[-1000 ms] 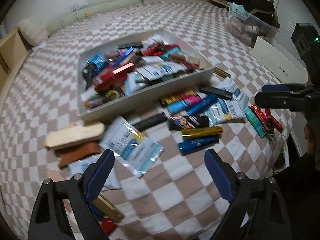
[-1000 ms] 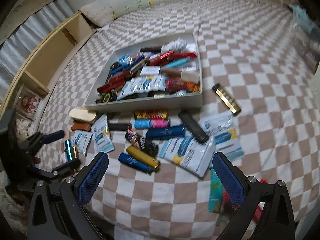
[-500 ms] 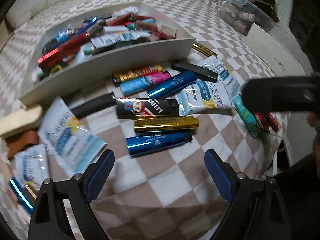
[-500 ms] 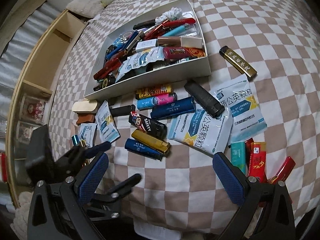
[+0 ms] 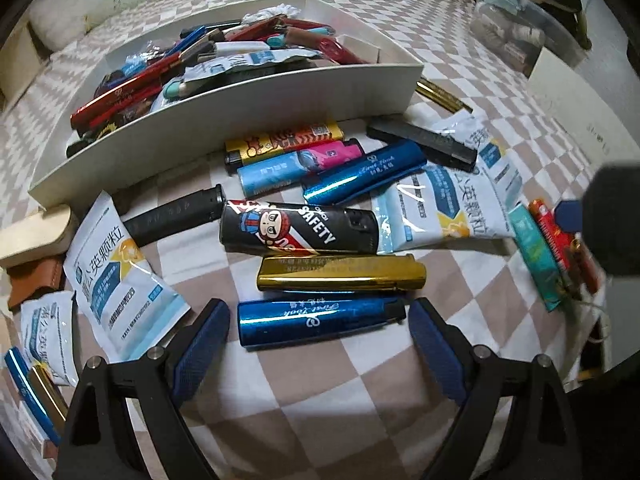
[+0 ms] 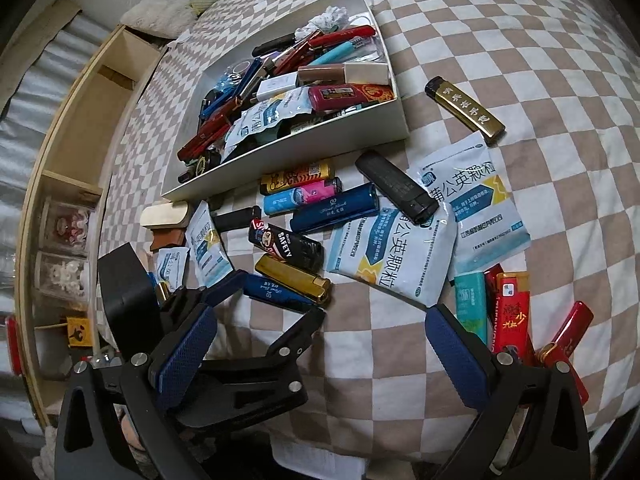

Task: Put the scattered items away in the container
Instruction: 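Lower the left tool onto the blue lighter and grasp it, then grasp the gold lighter with the right tool while the left tool holds the blue lighter, then carry the blue and gold lighters over the white tray with both tools, then open the right tool to drop the gold lighter while the left tool releases the blue lighter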

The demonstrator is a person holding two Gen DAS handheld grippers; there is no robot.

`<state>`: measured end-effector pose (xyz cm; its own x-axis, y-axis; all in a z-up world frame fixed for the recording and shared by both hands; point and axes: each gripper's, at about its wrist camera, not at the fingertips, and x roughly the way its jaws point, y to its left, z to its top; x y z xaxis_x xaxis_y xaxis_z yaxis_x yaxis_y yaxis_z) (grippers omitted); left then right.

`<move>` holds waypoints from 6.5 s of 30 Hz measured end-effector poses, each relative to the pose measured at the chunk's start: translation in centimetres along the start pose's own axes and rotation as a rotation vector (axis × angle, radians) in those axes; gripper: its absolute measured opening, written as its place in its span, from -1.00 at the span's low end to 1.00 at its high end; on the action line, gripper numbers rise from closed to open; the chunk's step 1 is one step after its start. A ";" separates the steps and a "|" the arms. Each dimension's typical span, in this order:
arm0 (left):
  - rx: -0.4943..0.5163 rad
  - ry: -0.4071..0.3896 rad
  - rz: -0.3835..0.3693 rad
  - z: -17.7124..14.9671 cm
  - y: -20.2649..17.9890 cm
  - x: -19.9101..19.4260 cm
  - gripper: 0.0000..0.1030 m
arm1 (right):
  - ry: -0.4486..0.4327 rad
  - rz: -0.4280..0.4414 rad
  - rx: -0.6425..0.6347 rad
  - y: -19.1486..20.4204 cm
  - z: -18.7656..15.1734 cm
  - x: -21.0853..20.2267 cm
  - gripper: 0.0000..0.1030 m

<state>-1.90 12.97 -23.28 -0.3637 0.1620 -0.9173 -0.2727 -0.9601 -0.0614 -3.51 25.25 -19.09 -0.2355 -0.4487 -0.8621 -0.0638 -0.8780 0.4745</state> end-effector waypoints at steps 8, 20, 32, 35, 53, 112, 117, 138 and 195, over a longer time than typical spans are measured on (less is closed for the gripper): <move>0.003 -0.009 0.007 -0.2 -0.5 0.2 0.59 | 0.023 0.001 0.029 -0.5 0.0 0.2 1.00; -0.011 0.007 -0.051 -1.1 1.2 -1.1 0.58 | 0.061 -0.017 0.009 1.6 -0.1 1.6 1.00; -0.143 0.034 -0.120 -3.5 5.7 -3.6 0.58 | 0.124 -0.019 0.123 2.7 0.5 5.2 1.00; -0.130 0.048 -0.080 -4.0 6.3 -3.8 0.58 | 0.142 -0.023 0.146 3.0 0.7 6.2 1.00; -0.145 0.042 -0.076 -5.0 9.0 -5.0 0.59 | 0.110 -0.232 0.168 4.8 2.0 10.1 0.71; -0.205 0.012 -0.030 -3.3 8.6 -7.2 0.59 | 0.083 -0.114 -0.173 3.4 -1.7 3.1 0.57; -0.223 -0.031 -0.043 -2.4 8.8 -9.6 0.59 | -0.003 -0.144 -0.243 4.9 -1.9 1.6 0.57; -0.179 -0.128 -0.008 3.2 8.3 -16.5 0.59 | -0.205 -0.197 -0.331 7.4 0.2 -5.7 0.57; -0.410 0.173 -0.062 14.1 16.2 -5.0 0.59 | 0.029 -0.225 -0.281 7.8 15.1 4.8 0.57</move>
<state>-17.06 -0.16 -14.10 -0.1943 0.2155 -0.9570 0.0991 -0.9663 -0.2377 -19.83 18.75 -16.81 -0.2179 -0.2404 -0.9459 0.1593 -0.9650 0.2086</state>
